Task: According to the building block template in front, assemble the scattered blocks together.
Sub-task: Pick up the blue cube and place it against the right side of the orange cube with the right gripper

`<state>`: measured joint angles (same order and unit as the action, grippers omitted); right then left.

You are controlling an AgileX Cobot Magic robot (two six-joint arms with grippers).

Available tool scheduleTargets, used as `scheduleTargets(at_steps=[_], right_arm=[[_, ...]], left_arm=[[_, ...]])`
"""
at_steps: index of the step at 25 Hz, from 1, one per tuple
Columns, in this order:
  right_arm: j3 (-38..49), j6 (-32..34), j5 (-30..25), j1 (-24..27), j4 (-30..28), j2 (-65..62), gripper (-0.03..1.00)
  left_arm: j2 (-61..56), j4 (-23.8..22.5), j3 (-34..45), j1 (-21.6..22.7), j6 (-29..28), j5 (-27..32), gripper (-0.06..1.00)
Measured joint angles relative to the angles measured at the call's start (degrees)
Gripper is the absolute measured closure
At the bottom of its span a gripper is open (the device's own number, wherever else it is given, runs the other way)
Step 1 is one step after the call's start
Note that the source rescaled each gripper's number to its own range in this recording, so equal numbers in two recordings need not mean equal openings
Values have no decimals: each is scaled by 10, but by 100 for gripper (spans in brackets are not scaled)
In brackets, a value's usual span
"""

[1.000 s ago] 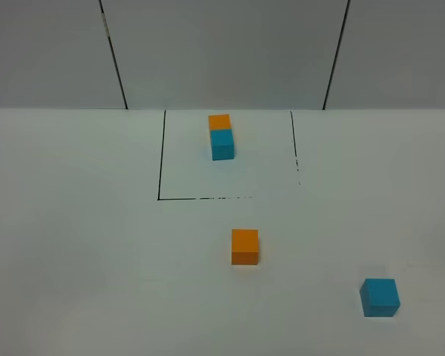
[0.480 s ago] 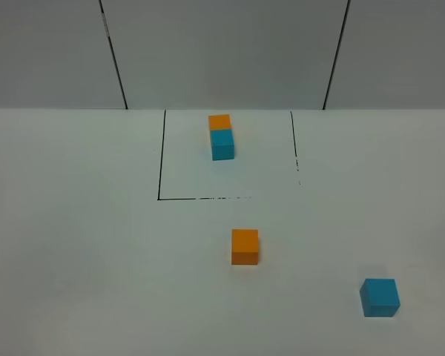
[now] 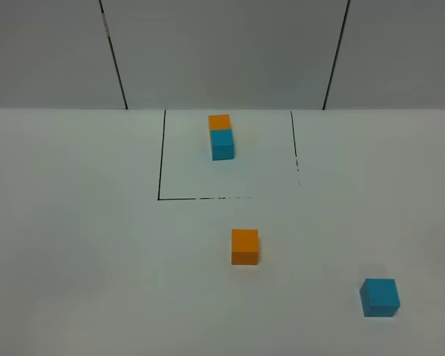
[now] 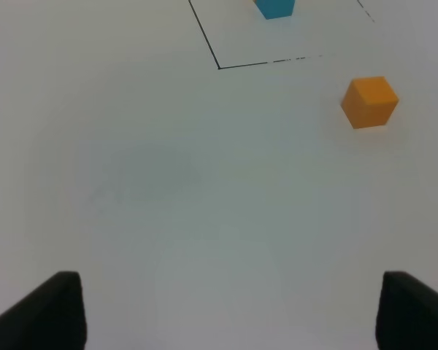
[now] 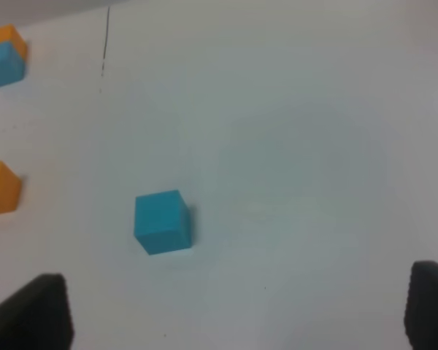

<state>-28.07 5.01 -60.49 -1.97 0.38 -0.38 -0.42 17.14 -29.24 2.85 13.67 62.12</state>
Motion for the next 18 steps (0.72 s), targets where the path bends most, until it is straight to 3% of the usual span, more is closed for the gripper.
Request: scheduleTargets(at_steps=[18], right_arm=[[0, 15, 0, 0, -12, 11, 12]], left_arm=[[0, 0, 0, 0, 0, 0, 26]])
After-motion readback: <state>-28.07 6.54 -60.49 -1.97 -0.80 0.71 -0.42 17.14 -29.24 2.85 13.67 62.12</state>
